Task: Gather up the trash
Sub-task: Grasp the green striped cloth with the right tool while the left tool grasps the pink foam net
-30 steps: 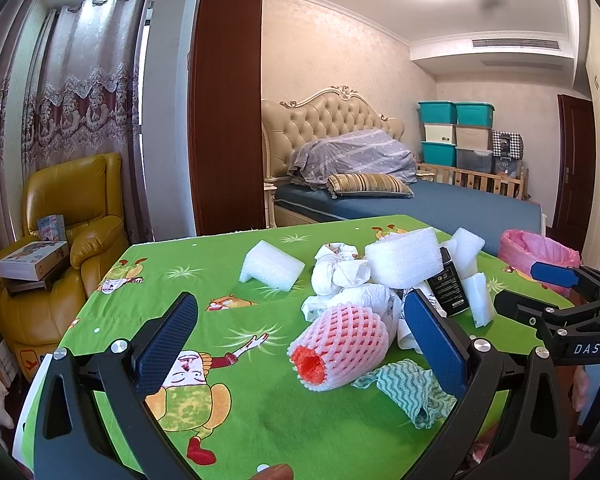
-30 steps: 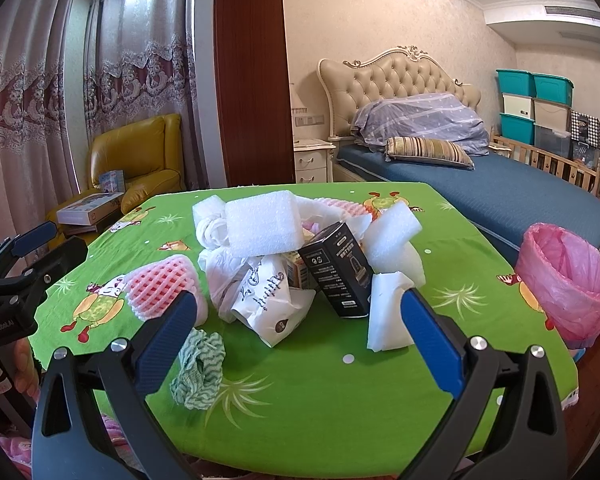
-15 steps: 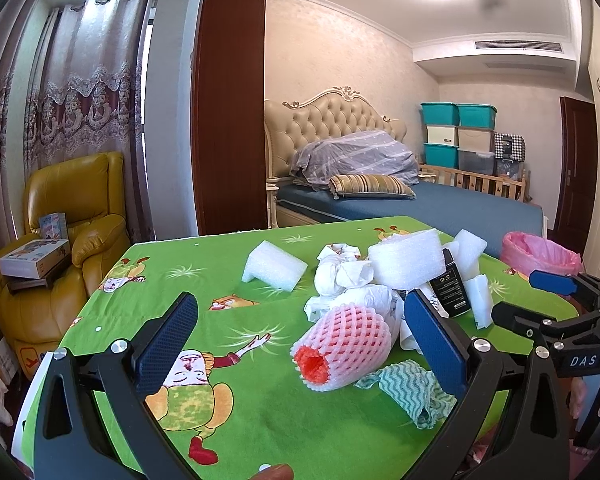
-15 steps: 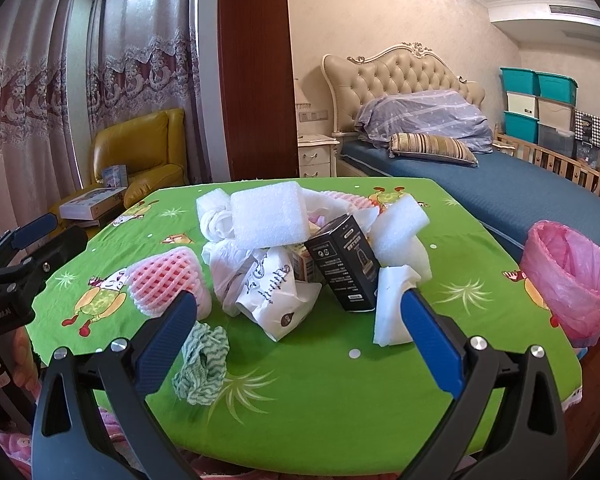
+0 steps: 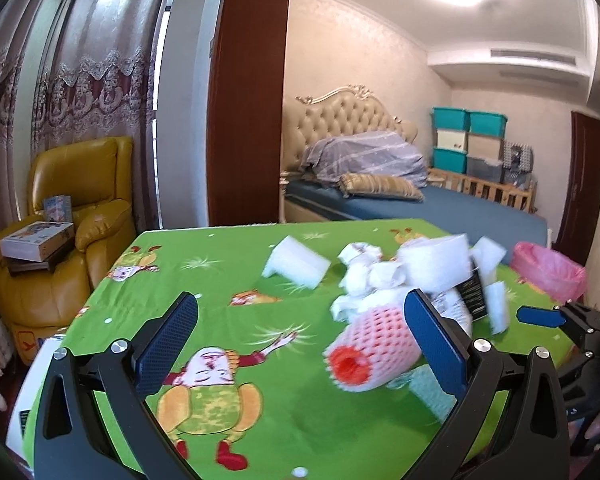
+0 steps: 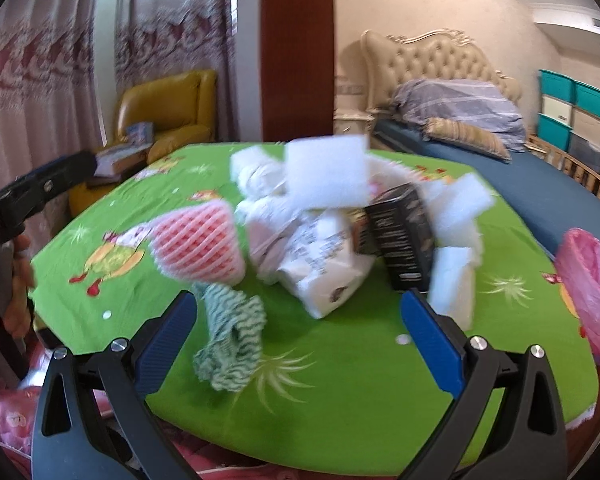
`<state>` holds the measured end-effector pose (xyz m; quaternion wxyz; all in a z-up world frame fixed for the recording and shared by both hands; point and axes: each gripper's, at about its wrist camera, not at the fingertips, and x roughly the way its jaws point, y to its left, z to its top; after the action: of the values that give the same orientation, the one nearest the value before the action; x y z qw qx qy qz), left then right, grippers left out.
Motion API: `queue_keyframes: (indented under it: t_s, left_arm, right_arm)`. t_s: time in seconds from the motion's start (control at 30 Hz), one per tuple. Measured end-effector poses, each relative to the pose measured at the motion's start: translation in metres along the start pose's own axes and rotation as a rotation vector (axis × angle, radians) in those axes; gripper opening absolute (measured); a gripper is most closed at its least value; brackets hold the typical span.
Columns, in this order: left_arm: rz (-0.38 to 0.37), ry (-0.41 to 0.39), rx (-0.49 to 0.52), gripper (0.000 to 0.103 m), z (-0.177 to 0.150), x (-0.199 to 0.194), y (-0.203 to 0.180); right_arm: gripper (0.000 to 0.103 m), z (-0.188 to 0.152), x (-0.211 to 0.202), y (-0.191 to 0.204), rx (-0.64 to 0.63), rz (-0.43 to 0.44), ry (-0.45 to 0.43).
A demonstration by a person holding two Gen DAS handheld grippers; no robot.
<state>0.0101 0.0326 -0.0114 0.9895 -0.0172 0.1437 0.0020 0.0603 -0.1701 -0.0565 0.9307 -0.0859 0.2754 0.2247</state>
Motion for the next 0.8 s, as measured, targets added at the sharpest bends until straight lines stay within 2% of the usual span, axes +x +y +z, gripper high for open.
queue_keyframes:
  t_s: [0.1,0.2,0.3,0.37,0.4,0.5,0.6,0.8]
  left_arm:
    - [0.036,0.005,0.031,0.097,-0.005,0.005,0.001]
    - [0.090,0.001,0.071,0.097,-0.012,0.009,0.001]
    - [0.079,-0.006,0.085,0.097,-0.016,0.015,0.003]
    - [0.051,0.010,0.077,0.097,-0.016,0.019,0.003]
    - [0.041,0.029,0.077,0.097,-0.015,0.022,0.001]
    - [0.009,0.056,0.090,0.097,-0.015,0.030,-0.008]
    - [-0.036,0.090,0.112,0.097,-0.016,0.038,-0.022]
    - [-0.084,0.157,0.168,0.097,-0.022,0.060,-0.049]
  right_arm:
    - [0.098,0.000,0.013,0.012,-0.027,0.031,0.021]
    - [0.093,-0.001,0.034,0.022,-0.069,0.042,0.066]
    - [0.084,-0.004,0.050,0.024,-0.067,0.065,0.124]
    - [0.069,-0.006,0.052,0.021,-0.048,0.087,0.131]
    - [0.055,-0.007,0.053,0.020,-0.039,0.101,0.128]
    - [0.027,-0.007,0.043,0.013,-0.019,0.147,0.090]
    - [0.023,-0.008,0.025,0.003,-0.018,0.105,0.045]
    - [0.022,-0.012,0.000,-0.036,0.082,0.071,-0.014]
